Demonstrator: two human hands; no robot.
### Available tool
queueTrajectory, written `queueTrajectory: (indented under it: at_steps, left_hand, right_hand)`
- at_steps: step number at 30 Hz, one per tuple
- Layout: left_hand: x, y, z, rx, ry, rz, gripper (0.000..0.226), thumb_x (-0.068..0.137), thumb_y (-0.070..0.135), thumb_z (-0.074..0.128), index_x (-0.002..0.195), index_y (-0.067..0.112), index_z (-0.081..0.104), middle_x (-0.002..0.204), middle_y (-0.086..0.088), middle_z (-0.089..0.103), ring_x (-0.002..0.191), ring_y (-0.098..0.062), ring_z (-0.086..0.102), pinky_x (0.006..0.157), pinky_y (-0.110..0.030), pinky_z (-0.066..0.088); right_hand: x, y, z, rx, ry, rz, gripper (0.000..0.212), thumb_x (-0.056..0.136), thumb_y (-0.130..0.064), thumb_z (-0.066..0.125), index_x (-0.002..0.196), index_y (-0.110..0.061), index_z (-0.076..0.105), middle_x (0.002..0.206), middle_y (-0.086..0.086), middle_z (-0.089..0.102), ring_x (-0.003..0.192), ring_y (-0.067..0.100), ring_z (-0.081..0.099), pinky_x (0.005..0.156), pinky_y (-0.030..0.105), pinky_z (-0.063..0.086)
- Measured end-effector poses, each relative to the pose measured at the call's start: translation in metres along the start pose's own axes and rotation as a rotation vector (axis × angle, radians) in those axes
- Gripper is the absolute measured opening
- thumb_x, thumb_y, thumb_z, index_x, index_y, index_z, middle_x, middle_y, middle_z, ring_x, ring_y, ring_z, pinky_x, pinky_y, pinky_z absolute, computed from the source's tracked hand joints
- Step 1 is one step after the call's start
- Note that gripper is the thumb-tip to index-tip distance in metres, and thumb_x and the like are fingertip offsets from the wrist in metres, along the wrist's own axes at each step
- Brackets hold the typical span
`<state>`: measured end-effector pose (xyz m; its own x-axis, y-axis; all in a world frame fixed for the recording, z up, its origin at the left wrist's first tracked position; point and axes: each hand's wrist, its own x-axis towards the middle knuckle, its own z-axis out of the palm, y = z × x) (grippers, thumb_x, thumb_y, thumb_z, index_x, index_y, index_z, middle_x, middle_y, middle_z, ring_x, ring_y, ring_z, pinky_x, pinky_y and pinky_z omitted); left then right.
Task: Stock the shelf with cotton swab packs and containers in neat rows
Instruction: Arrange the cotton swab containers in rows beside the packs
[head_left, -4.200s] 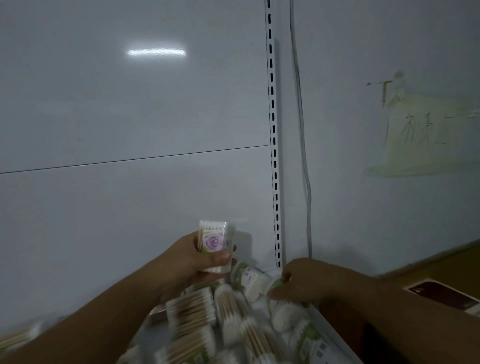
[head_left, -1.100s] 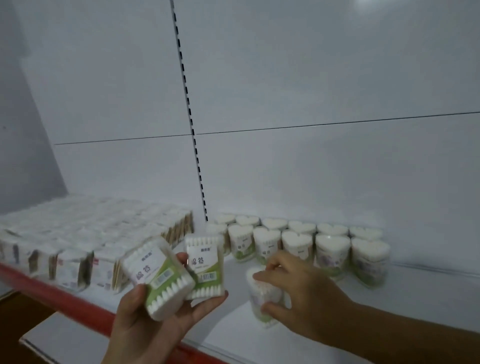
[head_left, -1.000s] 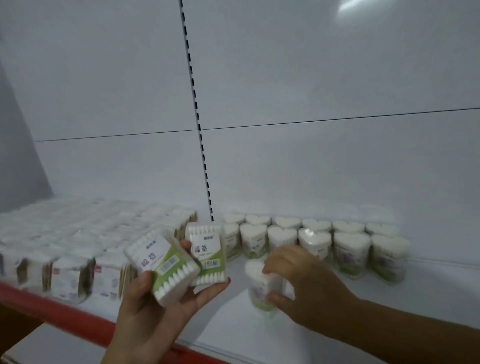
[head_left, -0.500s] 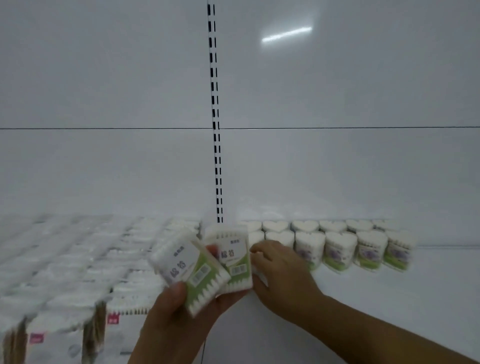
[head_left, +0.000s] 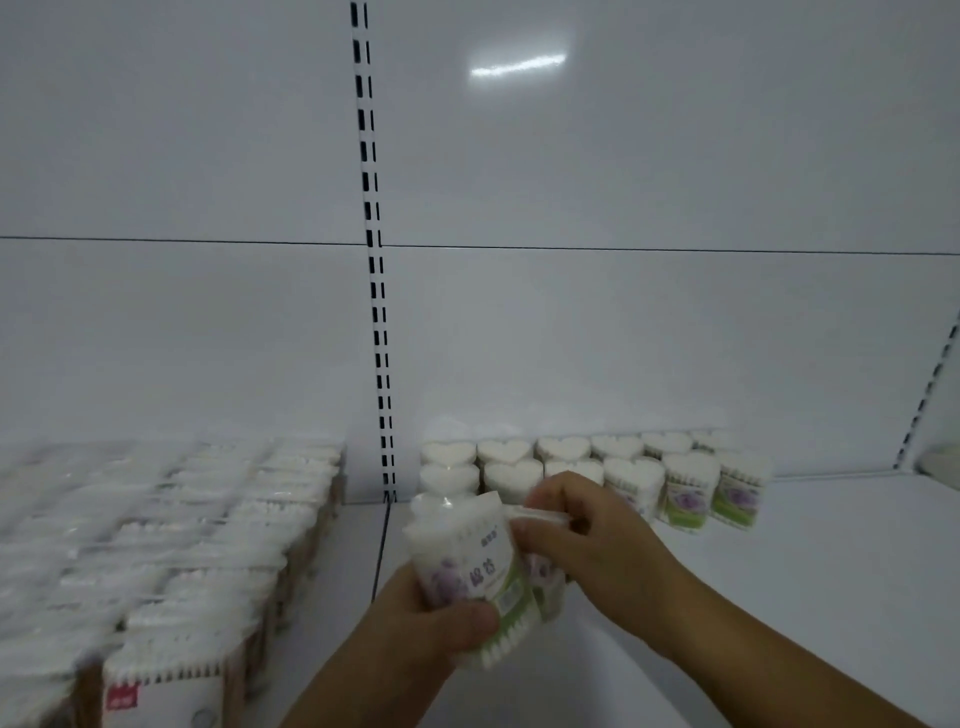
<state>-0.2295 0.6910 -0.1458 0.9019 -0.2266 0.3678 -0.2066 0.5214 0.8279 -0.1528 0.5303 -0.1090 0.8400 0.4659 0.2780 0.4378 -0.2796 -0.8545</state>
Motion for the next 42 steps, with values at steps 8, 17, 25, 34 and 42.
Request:
queueTrajectory:
  at_steps: [8, 17, 25, 34, 42]
  left_hand:
    - [0.007, 0.003, -0.013, -0.187, 0.498, 0.142, 0.088, 0.005, 0.023, 0.098, 0.088, 0.004, 0.077, 0.093, -0.02, 0.071, 0.083, -0.034, 0.071, 0.06, -0.044, 0.059]
    - [0.001, -0.006, -0.007, 0.088, 0.402, 0.005, 0.068, 0.021, 0.008, 0.09, 0.088, 0.018, 0.08, 0.09, -0.013, 0.075, 0.079, -0.031, 0.072, 0.06, -0.038, 0.059]
    - [0.031, -0.017, 0.051, 0.932, 0.308, 0.044, 0.056, 0.046, 0.042, 0.076, 0.1, 0.04, 0.059, 0.096, 0.045, 0.06, 0.098, 0.011, 0.061, 0.072, -0.003, 0.046]
    - [0.051, 0.005, 0.022, 1.9, 0.423, 0.095, 0.088, 0.067, 0.076, 0.055, 0.144, 0.038, 0.034, 0.148, 0.018, 0.031, 0.137, -0.005, 0.025, 0.113, -0.039, 0.027]
    - [0.064, -0.021, -0.005, 2.155, 0.295, -0.269, 0.066, 0.091, 0.065, 0.032, 0.149, 0.044, 0.008, 0.161, 0.008, 0.006, 0.148, -0.014, 0.0, 0.116, -0.057, -0.001]
  right_hand:
    - [0.012, 0.04, -0.018, -0.304, 0.098, -0.042, 0.033, 0.069, -0.045, 0.074, 0.094, -0.034, 0.055, 0.099, -0.016, 0.056, 0.086, 0.008, 0.059, 0.077, 0.036, 0.054]
    - [0.02, 0.049, -0.018, -0.546, 0.097, -0.342, 0.046, 0.08, -0.051, 0.066, 0.122, -0.032, 0.062, 0.112, -0.015, 0.041, 0.1, -0.003, 0.041, 0.083, 0.012, 0.037]
    - [-0.029, 0.019, -0.048, -0.16, -0.056, -0.445, 0.051, 0.067, -0.069, 0.067, 0.112, -0.05, 0.051, 0.11, -0.025, 0.056, 0.098, -0.002, 0.057, 0.076, 0.008, 0.044]
    - [-0.006, 0.068, -0.08, -0.438, 0.136, -0.11, 0.048, 0.061, -0.062, 0.073, 0.091, -0.041, 0.042, 0.087, -0.017, 0.059, 0.076, -0.002, 0.055, 0.058, 0.015, 0.042]
    - [0.007, 0.078, -0.052, -0.727, 0.234, -0.305, 0.043, 0.064, -0.053, 0.076, 0.083, -0.02, 0.056, 0.095, -0.007, 0.053, 0.075, 0.011, 0.051, 0.054, 0.016, 0.038]
